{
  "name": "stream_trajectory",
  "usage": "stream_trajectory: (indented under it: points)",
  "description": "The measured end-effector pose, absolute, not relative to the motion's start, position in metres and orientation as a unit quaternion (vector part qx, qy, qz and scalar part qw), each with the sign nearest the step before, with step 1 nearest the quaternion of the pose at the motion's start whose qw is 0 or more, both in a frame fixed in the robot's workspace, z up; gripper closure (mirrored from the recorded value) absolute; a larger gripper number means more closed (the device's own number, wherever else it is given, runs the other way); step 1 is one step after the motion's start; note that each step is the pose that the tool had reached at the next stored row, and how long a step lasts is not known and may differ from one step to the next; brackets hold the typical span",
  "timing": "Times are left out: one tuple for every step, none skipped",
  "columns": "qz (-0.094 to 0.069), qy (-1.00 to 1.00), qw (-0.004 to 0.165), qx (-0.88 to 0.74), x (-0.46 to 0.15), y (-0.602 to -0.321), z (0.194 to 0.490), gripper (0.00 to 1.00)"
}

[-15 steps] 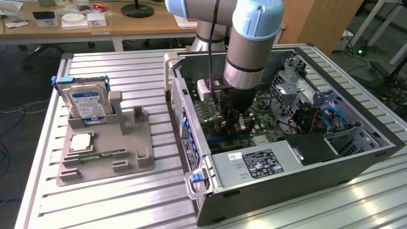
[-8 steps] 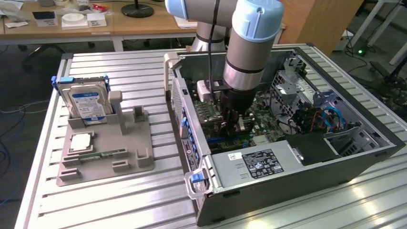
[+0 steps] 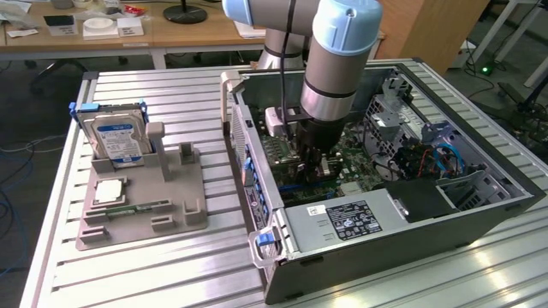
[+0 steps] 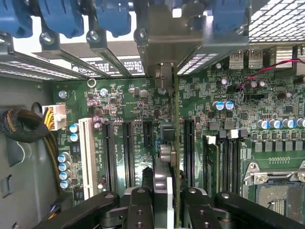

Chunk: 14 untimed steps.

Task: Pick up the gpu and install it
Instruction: 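Insert the gpu into the slot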

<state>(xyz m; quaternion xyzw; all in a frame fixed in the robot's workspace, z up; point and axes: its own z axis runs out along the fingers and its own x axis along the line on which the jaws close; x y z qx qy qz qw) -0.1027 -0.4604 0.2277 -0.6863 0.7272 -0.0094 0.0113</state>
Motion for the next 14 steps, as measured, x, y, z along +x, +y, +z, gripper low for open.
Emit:
stream_trajectory:
  points:
    - [-0.009, 0.727, 0.011, -0.686, -0.1027, -0.4604, 0.2278, 0.72]
    - [-0.009, 0.727, 0.011, -0.686, -0.1027, -0.4604, 0.2278, 0.72]
    - [-0.009, 0.727, 0.011, -0.686, -0.1027, -0.4604, 0.2278, 0.72]
    - [-0.009, 0.727, 0.011, -0.686, -0.1027, -0.4604, 0.2279, 0.72]
    - [-0.009, 0.727, 0.011, -0.686, -0.1027, -0.4604, 0.2279, 0.72]
    - [-0.009, 0.727, 0.011, -0.686, -0.1027, -0.4604, 0.2279, 0.72]
    - [-0.009, 0.727, 0.011, -0.686, -0.1027, -0.4602, 0.2279, 0.72]
    - [-0.01, 0.727, 0.011, -0.686, -0.1028, -0.4596, 0.2279, 0.72]
    - [-0.01, 0.727, 0.011, -0.686, -0.1028, -0.459, 0.2278, 0.72]
    - [-0.009, 0.727, 0.011, -0.686, -0.1027, -0.4586, 0.2278, 0.72]
    - [-0.009, 0.727, 0.011, -0.686, -0.1027, -0.4586, 0.2277, 0.72]
    - [-0.009, 0.727, 0.011, -0.687, -0.1027, -0.4586, 0.2278, 0.72]
    - [-0.009, 0.727, 0.011, -0.686, -0.1027, -0.4586, 0.2277, 0.72]
    - [-0.009, 0.727, 0.011, -0.686, -0.1027, -0.4586, 0.2277, 0.72]
